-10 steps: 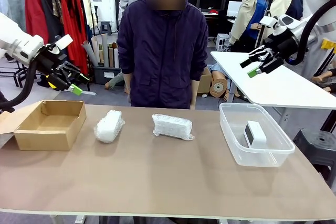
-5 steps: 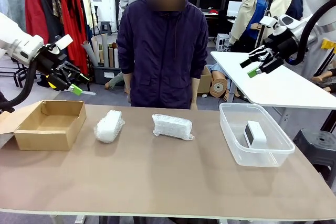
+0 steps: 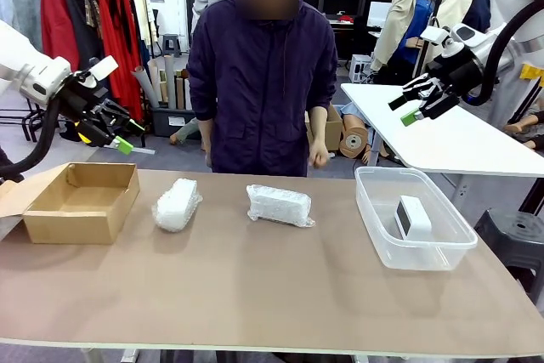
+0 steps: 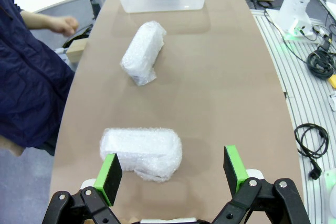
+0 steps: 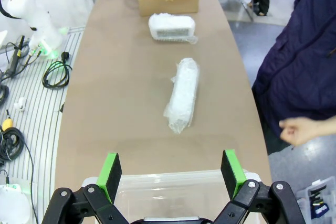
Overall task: Separate and place wrapped and unwrapped clocks.
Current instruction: Pick up the Digital clock indicated by the person.
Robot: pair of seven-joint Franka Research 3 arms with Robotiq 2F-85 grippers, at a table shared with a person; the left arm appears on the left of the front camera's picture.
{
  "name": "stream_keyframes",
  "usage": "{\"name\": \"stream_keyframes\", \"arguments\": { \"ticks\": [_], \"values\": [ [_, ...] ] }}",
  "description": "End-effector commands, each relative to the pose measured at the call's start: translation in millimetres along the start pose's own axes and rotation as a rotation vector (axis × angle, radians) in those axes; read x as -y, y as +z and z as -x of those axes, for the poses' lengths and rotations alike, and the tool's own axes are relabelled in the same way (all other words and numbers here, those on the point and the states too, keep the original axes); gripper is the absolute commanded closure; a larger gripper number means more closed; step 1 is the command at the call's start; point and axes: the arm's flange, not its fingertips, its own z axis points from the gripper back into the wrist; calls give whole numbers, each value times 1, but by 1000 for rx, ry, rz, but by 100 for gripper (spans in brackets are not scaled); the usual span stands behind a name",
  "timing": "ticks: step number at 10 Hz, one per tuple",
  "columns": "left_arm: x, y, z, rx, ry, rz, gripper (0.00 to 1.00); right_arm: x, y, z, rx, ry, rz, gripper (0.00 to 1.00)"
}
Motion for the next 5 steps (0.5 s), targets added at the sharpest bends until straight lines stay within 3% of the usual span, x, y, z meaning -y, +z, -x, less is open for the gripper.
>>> {"name": "stream_keyframes", "arguments": {
  "ticks": [1, 5],
  "values": [
    [0, 0, -1, 5, -3, 1, 0, -3, 1, -2, -17, 9, -5, 0],
    [0, 0, -1, 5, -3, 1, 0, -3, 1, -2, -17, 9, -5, 0]
  ]
}}
